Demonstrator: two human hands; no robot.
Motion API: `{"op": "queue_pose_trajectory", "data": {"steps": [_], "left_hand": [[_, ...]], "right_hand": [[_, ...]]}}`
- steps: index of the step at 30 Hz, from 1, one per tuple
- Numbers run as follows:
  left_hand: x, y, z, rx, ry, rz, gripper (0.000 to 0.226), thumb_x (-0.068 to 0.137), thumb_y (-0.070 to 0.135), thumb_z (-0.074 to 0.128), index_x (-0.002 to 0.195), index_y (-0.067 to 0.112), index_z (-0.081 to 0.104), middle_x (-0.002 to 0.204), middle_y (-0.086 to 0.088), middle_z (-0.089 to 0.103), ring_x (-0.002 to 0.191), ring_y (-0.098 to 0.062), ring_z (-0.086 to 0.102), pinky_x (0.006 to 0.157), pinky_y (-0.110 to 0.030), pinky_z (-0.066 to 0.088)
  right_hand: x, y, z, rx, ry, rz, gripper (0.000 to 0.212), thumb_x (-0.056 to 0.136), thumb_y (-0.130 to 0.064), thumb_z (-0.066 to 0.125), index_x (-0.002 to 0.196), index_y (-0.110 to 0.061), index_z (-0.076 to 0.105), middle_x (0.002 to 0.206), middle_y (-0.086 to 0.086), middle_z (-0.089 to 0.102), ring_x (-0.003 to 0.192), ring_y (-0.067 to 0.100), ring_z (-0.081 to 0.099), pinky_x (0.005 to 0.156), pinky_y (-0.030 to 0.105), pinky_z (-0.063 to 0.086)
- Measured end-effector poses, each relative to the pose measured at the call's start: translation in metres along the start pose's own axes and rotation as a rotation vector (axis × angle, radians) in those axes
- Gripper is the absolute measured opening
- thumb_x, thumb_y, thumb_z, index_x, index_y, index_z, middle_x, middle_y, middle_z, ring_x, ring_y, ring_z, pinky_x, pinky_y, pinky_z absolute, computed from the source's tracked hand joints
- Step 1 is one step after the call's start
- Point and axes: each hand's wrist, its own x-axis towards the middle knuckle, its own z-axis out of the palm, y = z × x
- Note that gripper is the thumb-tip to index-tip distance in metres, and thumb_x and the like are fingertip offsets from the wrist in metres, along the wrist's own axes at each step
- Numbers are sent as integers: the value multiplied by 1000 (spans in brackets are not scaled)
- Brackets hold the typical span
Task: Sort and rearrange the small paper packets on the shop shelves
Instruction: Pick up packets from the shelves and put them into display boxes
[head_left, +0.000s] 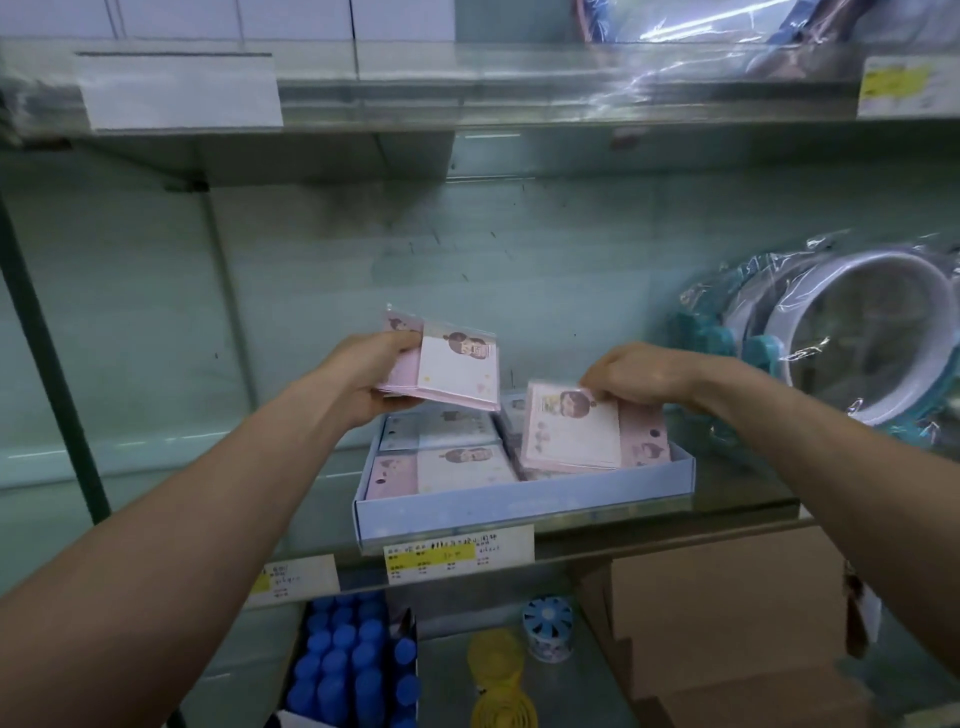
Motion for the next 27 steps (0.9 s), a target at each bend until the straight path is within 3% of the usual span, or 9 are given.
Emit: {"op": "queue_pose_trajectory", "data": {"steps": [4,7,10,13,16,19,22,25,27], "left_hand": [[-1,-2,3,8,-17,1,7,92,17,57,87,16,60,81,-4,67,68,-17,62,46,-23,53],[-3,-1,3,10,-22,-2,7,93,17,57,87,15,60,82,-4,67,70,-17,62,55,-28,53],[-5,0,3,20,-17,0,9,93,17,56,84,15,60,79,-4,67,68,-17,61,53,-26,54],[-8,1,3,8,-17,-8,8,92,16,57,85,14,60,81,-5,68,70,-18,62,60,-31,54],[-11,3,6,-8,-36,-24,6,92,15,58,88,13,60,83,-6,68,72,-19,63,65,-34,54],[-15,7,11,-2,-79,-39,4,92,15,58,89,12,59,83,-7,69,73,-19,64,61,-33,54],[-22,12,18,3,-146,-68,5,93,13,56,89,12,58,80,-7,68,69,-18,63,56,-29,56],[-27,13,18,94,-213,-93,6,92,10,57,86,11,58,81,-8,67,64,-17,63,52,-28,56],[-28,13,13,317,-225,-75,6,89,11,62,88,12,56,92,-9,63,72,-18,63,63,-31,55]], "right_hand": [[-1,-3,13,-138,-36,-28,35,98,-21,44,111,4,64,119,16,62,109,31,57,91,34,44],[-1,4,18,-188,-58,-71,32,94,-27,53,114,-7,69,118,7,66,106,24,60,94,34,46],[-3,6,18,-248,-60,-155,24,90,-22,59,110,-18,72,111,-4,68,99,14,59,92,27,47],[-5,4,18,-229,-107,-197,21,90,-23,61,106,-19,73,104,-7,69,94,12,59,84,25,46],[-5,-2,12,-243,-80,-235,26,92,-25,58,113,-18,70,115,-4,68,102,14,60,94,27,45],[-5,-14,0,152,143,-244,38,94,-28,55,131,-17,55,122,2,62,102,16,61,87,25,48],[-7,-26,-2,523,27,-144,45,95,-27,55,138,-18,45,112,2,65,88,14,65,71,26,56],[-10,-32,4,601,-96,-106,42,93,-10,59,133,-9,50,94,7,70,69,11,65,59,21,56],[-10,-34,8,604,-94,-92,37,92,-4,58,129,-6,54,96,12,68,68,12,60,56,20,54]]}}
